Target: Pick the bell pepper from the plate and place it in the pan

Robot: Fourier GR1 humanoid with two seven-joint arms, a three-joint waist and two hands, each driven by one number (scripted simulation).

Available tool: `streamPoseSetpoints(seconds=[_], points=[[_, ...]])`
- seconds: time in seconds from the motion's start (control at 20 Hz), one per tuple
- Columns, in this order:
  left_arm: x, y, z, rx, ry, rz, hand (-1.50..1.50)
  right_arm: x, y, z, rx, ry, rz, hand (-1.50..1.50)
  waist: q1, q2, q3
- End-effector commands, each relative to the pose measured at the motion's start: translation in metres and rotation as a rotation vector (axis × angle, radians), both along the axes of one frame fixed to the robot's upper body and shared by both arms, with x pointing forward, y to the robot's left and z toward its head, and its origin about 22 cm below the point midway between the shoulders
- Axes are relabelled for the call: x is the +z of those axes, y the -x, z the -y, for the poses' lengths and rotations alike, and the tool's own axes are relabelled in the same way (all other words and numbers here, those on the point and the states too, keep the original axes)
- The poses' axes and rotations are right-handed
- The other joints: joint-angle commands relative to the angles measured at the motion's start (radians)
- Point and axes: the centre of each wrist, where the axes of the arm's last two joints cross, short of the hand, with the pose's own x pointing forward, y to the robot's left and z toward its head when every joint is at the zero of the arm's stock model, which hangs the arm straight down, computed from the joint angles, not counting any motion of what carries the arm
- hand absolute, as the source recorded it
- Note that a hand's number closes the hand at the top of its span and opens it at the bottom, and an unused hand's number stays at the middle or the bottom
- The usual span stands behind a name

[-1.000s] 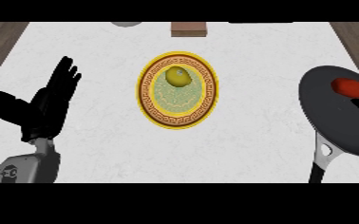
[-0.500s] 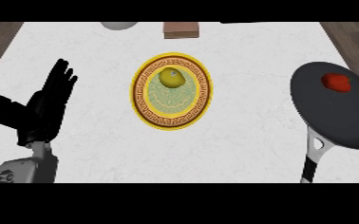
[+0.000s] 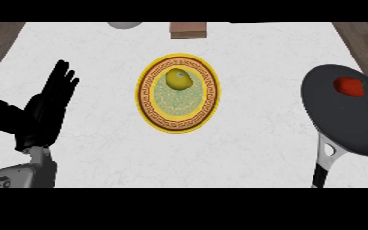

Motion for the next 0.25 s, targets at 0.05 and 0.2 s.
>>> streamPoseSetpoints(seconds=[0.05, 0.2], points=[[0.009, 0.003, 0.007, -0.024, -0.002, 0.016, 0.00, 0.001, 0.050, -0.007, -0.012, 0.022, -0.002, -1.50, 0.023, 0.005, 0.001], [0.003, 0.001, 0.017, -0.026, -0.024, 0.016, 0.00, 0.012, 0.047, -0.029, -0.011, 0.031, -0.022, -1.50, 0.026, 0.006, 0.000]])
